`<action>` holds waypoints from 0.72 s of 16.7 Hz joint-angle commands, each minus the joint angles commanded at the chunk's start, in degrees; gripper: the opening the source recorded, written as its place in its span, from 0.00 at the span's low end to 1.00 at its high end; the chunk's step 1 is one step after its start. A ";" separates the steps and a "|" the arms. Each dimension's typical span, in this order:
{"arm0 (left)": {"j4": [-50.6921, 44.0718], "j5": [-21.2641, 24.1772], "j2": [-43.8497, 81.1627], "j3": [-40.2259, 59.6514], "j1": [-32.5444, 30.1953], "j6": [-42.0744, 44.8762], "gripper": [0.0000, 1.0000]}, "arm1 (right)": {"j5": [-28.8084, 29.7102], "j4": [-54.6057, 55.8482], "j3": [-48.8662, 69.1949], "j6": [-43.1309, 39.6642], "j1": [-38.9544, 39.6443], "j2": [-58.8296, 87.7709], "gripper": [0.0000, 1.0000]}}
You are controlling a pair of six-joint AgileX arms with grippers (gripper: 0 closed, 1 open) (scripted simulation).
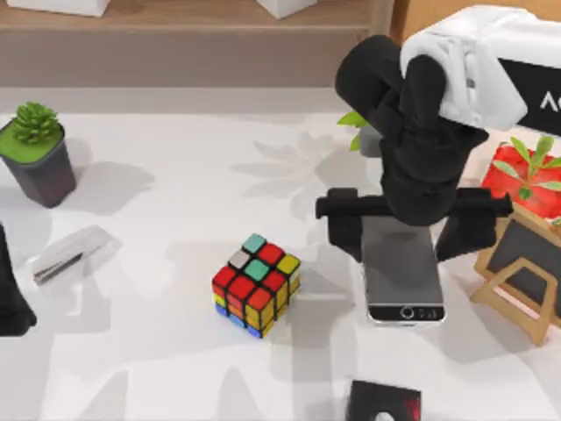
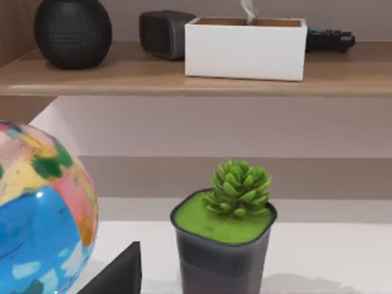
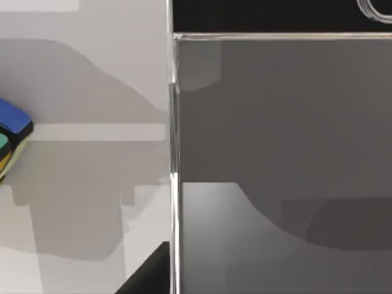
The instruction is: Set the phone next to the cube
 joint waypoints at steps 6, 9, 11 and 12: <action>0.00 0.00 0.00 0.00 0.00 0.00 1.00 | -0.12 0.03 0.13 0.07 -0.15 -0.19 0.00; 0.00 0.00 0.00 0.00 0.00 0.00 1.00 | -0.37 0.43 -0.12 0.19 0.11 -0.43 0.00; 0.00 0.00 0.00 0.00 0.00 0.00 1.00 | -0.86 0.98 -0.53 0.31 0.46 -0.66 0.00; 0.00 0.00 0.00 0.00 0.00 0.00 1.00 | -1.24 1.32 -0.80 0.37 0.65 -0.75 0.00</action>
